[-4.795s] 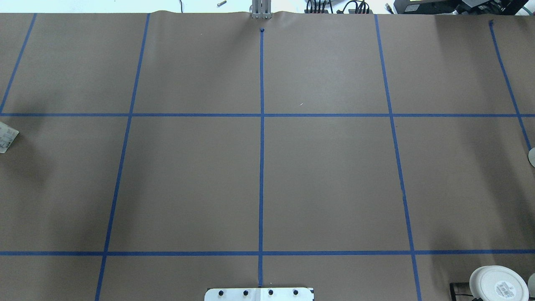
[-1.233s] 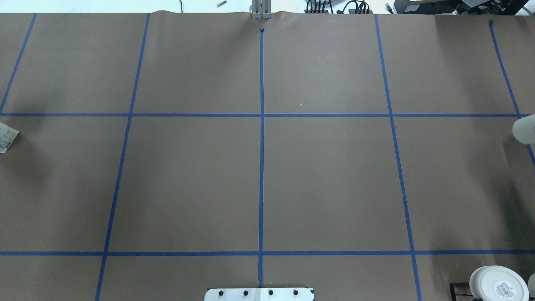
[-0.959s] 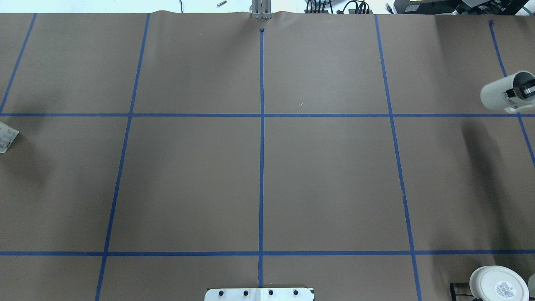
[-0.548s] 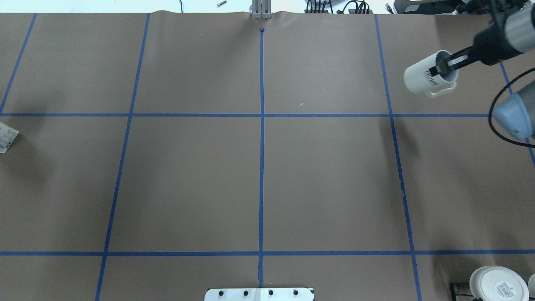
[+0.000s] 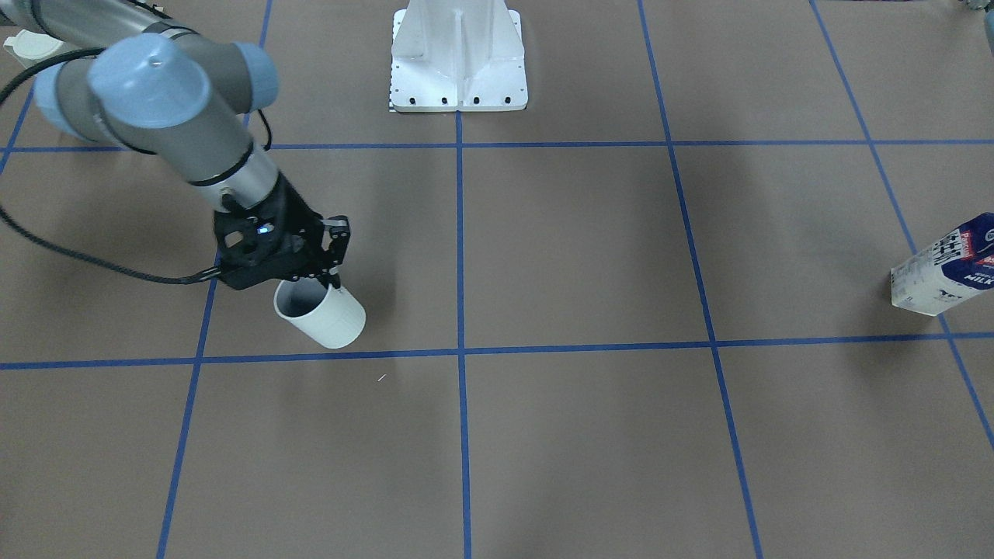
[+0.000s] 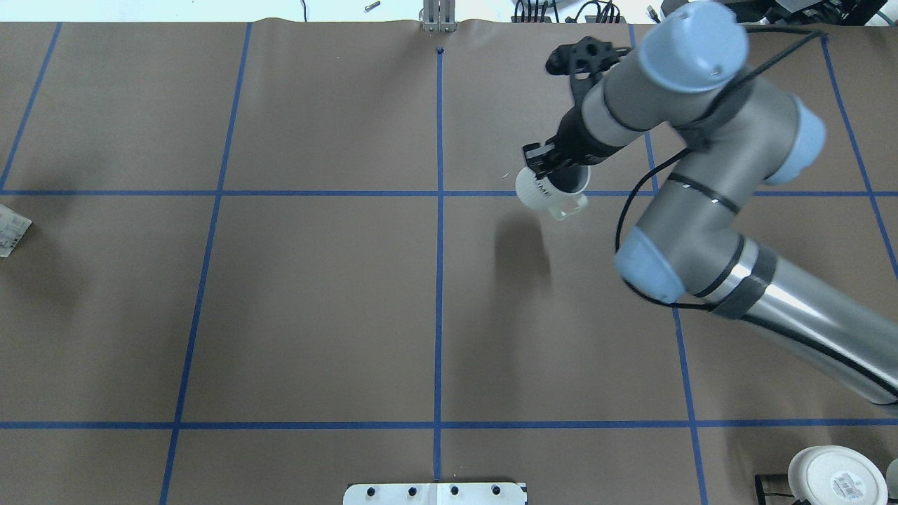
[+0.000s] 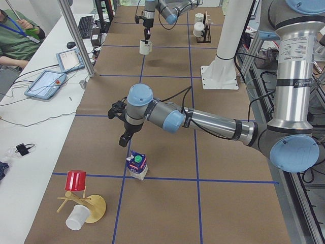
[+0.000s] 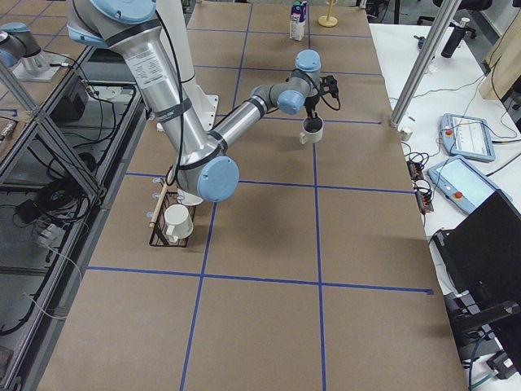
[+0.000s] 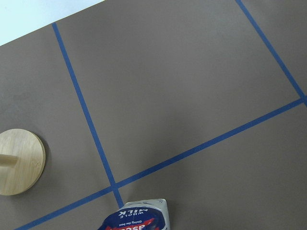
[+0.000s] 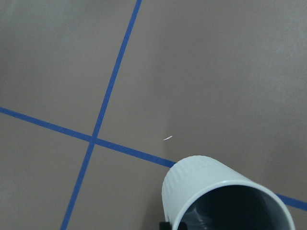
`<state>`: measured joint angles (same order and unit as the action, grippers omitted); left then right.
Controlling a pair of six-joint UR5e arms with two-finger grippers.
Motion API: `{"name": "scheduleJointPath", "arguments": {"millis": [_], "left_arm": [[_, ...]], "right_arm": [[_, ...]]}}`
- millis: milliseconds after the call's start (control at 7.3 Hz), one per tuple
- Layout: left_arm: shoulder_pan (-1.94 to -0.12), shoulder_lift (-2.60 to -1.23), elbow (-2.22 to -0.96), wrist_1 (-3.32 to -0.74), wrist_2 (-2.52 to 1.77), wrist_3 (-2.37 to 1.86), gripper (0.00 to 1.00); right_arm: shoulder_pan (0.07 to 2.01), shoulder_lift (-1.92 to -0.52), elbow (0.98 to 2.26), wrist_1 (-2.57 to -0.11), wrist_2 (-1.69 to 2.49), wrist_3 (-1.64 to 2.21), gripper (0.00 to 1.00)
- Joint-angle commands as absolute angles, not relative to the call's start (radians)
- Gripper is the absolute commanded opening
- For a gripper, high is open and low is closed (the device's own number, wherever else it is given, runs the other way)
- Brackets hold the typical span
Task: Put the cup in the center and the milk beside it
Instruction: 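Carry the white mug with the right gripper to the table's center square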
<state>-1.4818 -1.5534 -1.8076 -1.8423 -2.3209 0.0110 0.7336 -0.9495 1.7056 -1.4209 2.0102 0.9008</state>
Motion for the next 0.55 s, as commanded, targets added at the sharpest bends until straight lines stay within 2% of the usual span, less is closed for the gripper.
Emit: {"name": "scheduleJointPath", "arguments": {"millis": [0,411], "left_arm": [[-1.482,-1.554,-1.806,-1.842,-2.321,-0.005,0.98],[-1.482,-1.554,-1.799,-1.842,-2.321,-0.006,0.98]], "right_arm": [[0.568,-0.774,1.694,-1.735,1.884,1.033,0.0],[0.476,-0.631,1.567,-1.845,1.875,1.104,0.0]]}}
